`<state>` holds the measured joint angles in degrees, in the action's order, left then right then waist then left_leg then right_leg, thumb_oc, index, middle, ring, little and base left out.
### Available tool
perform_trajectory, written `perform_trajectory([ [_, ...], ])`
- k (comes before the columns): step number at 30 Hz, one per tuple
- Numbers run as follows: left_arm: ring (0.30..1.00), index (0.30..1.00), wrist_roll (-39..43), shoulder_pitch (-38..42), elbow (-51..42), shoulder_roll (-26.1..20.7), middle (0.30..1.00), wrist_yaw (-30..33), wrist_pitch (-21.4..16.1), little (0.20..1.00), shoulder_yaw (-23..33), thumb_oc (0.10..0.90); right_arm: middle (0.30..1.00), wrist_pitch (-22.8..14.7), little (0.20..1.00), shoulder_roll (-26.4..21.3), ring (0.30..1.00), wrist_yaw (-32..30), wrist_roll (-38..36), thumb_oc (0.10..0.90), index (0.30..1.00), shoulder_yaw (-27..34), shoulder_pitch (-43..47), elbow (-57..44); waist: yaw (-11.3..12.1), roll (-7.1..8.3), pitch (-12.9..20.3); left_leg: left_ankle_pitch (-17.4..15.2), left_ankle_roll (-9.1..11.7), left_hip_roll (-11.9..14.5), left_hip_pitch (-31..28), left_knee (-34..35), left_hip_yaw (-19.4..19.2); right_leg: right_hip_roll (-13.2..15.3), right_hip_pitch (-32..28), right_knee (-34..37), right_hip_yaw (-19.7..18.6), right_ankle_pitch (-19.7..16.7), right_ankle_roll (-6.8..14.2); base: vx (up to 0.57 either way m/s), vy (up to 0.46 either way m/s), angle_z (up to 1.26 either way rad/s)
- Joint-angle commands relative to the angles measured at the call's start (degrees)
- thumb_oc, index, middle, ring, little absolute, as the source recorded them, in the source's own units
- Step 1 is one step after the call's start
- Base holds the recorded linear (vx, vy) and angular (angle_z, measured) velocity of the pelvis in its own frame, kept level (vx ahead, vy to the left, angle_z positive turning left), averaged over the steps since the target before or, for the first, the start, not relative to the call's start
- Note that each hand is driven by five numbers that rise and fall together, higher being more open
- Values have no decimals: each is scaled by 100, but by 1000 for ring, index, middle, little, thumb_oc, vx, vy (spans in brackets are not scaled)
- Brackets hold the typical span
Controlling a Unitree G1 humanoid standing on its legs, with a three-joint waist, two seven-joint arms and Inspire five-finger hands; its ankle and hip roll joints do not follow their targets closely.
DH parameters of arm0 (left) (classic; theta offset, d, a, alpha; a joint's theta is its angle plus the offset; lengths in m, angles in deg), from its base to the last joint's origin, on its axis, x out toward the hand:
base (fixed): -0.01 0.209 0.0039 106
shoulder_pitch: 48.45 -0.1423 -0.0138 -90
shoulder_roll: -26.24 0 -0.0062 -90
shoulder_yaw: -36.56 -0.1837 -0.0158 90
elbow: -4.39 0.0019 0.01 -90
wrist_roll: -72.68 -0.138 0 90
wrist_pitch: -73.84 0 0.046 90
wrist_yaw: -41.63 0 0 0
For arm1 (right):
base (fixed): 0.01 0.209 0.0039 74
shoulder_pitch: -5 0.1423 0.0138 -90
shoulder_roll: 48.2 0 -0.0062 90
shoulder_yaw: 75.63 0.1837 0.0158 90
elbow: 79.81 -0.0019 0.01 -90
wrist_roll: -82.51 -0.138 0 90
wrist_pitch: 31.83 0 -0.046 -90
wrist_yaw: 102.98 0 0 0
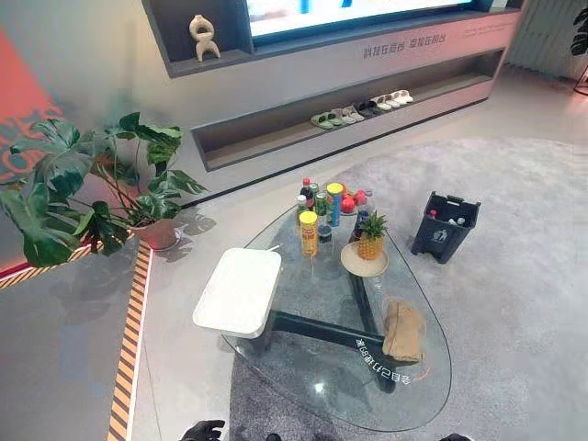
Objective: Wipe the table with a cloth and put it in the basket.
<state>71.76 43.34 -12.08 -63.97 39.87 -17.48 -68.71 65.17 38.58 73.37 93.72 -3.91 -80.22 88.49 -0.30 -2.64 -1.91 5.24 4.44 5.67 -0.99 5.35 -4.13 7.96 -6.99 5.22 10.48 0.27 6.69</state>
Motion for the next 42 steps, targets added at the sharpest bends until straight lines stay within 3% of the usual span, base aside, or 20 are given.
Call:
perform_trajectory([
  [1,900,900,-295,460,252,-292,900,91,-116,900,-188,800,900,52,900,-35,900,-67,118,800,900,-198,373,322,54,109,-123,-705,160,137,-350,-35,-333,270,194,-22,135,-56,251,-25,8,-35],
  [42,900,900,-76,416,318,-307,900,344,-48,900,22,800,900,218,900,-99,900,-181,-12,800,900,-78,338,404,58,133,-163,-692,161,139,-366,-35,-291,242,184,-22,71,-65,235,5,1,0],
])
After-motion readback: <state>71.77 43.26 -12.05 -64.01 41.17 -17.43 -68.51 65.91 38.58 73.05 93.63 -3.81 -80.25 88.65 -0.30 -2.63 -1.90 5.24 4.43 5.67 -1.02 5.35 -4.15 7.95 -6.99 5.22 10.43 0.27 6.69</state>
